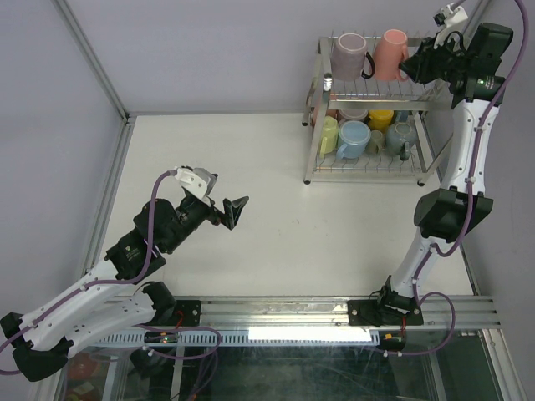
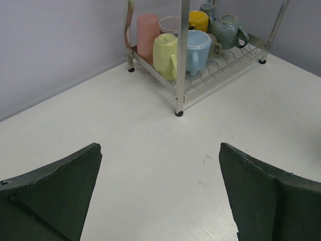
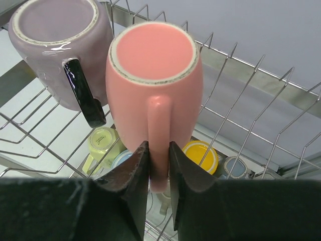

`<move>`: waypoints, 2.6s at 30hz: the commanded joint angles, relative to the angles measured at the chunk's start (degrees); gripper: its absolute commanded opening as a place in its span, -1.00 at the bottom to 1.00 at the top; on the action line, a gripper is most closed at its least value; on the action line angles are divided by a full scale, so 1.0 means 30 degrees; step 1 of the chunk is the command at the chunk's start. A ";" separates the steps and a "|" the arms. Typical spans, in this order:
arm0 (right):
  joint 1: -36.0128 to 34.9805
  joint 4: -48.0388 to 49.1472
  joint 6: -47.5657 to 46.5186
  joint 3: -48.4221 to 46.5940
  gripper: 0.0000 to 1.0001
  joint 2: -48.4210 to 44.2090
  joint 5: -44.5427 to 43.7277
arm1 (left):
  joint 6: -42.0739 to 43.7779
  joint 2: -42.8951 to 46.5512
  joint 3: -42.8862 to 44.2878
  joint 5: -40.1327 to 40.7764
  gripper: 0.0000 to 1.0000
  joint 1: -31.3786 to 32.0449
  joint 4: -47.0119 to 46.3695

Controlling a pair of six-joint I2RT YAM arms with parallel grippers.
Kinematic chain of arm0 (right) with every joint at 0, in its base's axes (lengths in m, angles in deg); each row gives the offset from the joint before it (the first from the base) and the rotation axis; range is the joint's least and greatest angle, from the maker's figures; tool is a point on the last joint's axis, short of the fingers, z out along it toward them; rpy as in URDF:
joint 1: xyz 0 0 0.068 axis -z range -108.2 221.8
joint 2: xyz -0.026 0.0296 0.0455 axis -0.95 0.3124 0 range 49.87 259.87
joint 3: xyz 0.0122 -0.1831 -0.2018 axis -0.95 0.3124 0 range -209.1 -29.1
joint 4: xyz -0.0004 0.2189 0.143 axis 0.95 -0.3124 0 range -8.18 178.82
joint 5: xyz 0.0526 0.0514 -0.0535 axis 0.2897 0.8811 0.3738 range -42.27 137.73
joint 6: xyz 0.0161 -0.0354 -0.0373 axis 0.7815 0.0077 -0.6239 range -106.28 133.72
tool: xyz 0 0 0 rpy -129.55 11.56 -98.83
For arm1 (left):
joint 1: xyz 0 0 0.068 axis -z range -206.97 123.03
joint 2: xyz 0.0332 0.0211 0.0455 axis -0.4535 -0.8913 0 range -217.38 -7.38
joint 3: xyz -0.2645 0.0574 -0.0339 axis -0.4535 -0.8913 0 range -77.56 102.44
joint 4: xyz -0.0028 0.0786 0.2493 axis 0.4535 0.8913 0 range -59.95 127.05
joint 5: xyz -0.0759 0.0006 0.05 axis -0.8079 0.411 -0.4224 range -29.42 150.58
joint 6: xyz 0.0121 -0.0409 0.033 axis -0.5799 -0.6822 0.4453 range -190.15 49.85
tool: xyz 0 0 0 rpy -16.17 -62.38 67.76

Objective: Load the cups into the dish rack
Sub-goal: Turn the cup upside down in the dish rack, then reset both arms

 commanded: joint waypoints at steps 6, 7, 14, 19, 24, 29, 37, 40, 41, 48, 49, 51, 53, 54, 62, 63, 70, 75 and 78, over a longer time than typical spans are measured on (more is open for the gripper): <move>-0.0072 0.1004 -0.0215 -0.0094 -0.33 -0.0890 0.0421 | 0.0231 0.0198 0.0250 0.0334 0.98 -0.0011 -0.0486; -0.0066 0.1076 -0.0118 -0.0062 -0.25 -0.1017 0.0507 | 0.0190 0.0198 0.0272 0.0310 0.98 -0.0011 -0.0489; 0.0631 0.3360 0.1501 0.1068 0.48 -0.3073 0.1172 | -0.0270 0.0469 0.0040 -0.0272 0.98 -0.0009 -0.1388; 0.1152 0.4560 0.2328 0.1332 0.77 -0.4741 0.1815 | -0.1004 0.0332 0.0480 -0.0584 0.98 -0.0294 -0.2136; 0.1157 0.5933 0.3618 0.3680 0.86 -0.7421 0.4299 | -0.2914 -0.0772 0.1839 -0.3135 0.98 -0.2789 -0.2413; 0.1186 0.6519 0.5267 0.7406 0.98 -1.0564 0.6790 | -0.6631 -0.2509 0.3713 -0.8666 0.98 -0.8410 -0.2605; 0.1193 0.6758 0.8617 1.2511 0.99 -1.3675 0.7201 | -0.9570 -0.4775 0.7249 -1.1306 0.98 -1.1604 -0.3026; 0.1212 0.6544 0.8802 1.4032 0.99 -1.4473 0.7667 | -0.9568 -0.5246 0.8365 -1.1146 0.98 -1.1739 -0.3297; 0.1279 0.6405 0.8817 1.4513 0.98 -1.4676 0.7939 | -0.9531 -0.5404 0.8746 -1.1218 0.98 -1.1756 -0.3269; 0.2068 0.5851 0.9277 1.4833 0.99 -1.4902 0.8312 | -0.8477 -0.5561 1.0976 -1.1860 0.98 -1.1752 -0.1380; 0.2113 0.5608 0.9473 1.4643 0.98 -1.4832 0.7887 | -0.8204 -0.5422 1.1207 -1.1812 0.98 -1.1758 -0.1062; 0.2167 0.5038 0.9959 1.4321 0.99 -1.4834 0.6599 | -0.7747 -0.5150 1.1611 -1.1597 0.98 -1.1750 -0.0449; 0.2207 0.4510 1.0296 1.3941 0.99 -1.4874 0.5290 | -0.7409 -0.4853 1.1842 -1.1392 0.98 -1.1751 -0.0045; 0.2225 0.4202 1.0439 1.3693 0.99 -1.4872 0.4620 | -0.7298 -0.4733 1.1883 -1.1325 0.98 -1.1732 0.0049; 0.2470 0.3103 1.1272 1.2243 0.99 -1.4890 0.3612 | -0.7040 -0.4548 1.1968 -1.1332 0.98 -1.1759 0.0392; 0.2477 0.3180 1.1403 1.2185 0.99 -1.4845 0.3815 | -0.7036 -0.4548 1.1943 -1.1332 0.98 -1.1733 0.0393; 0.2649 0.4429 1.2810 1.2516 0.99 -1.4791 0.4960 | -0.7063 -0.4685 1.2077 -1.1469 0.98 -1.1748 0.0605; 0.2680 0.5098 1.2773 1.3033 0.99 -1.4972 0.5537 | -0.6856 -0.4934 1.2051 -1.1564 0.98 -1.1742 0.0543; 0.2680 0.5040 1.1997 1.3299 0.99 -1.5223 0.5886 | -0.6788 -0.5118 1.1822 -1.1501 0.98 -1.1749 0.0397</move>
